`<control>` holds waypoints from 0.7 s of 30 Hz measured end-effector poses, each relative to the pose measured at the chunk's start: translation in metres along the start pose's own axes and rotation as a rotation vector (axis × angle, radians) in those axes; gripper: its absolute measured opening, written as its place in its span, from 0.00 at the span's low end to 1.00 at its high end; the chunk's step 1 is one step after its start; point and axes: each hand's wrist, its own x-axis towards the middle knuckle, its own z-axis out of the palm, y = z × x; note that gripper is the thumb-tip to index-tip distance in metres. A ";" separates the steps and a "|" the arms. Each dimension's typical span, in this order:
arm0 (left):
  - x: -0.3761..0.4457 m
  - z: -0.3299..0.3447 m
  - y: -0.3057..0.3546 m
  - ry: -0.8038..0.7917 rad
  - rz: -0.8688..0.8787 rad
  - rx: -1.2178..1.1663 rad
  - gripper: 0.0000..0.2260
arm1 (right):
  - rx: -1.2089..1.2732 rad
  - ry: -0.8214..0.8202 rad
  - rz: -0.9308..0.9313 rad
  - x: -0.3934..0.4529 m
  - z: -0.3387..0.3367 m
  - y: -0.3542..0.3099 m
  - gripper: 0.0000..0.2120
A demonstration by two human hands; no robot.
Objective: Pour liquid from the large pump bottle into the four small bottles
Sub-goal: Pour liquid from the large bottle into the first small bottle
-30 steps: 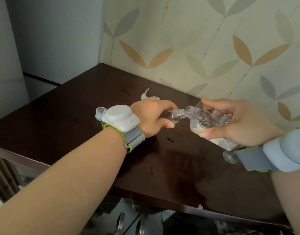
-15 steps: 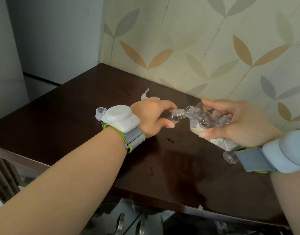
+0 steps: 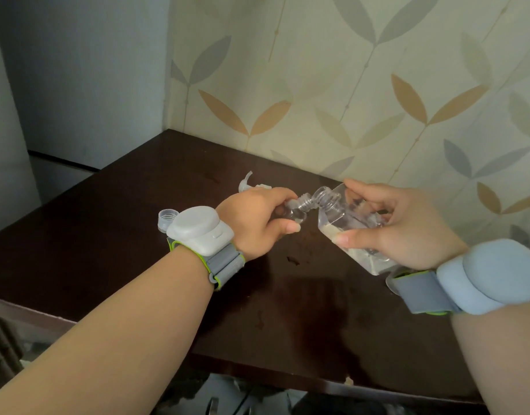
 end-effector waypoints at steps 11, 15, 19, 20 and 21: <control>0.001 -0.002 0.001 0.251 -0.065 -0.093 0.16 | 0.210 0.178 0.051 0.011 0.014 0.008 0.31; 0.001 0.000 0.000 0.289 -0.087 -0.073 0.16 | 0.319 0.315 0.133 0.020 0.032 0.019 0.33; 0.000 0.000 0.001 0.303 -0.092 -0.063 0.17 | 0.392 0.436 0.190 0.025 0.046 0.029 0.35; 0.000 0.000 0.001 0.297 -0.094 -0.060 0.17 | 0.408 0.458 0.199 0.026 0.049 0.030 0.35; 0.000 -0.001 0.001 0.289 -0.094 -0.055 0.17 | 0.420 0.479 0.204 0.027 0.051 0.031 0.35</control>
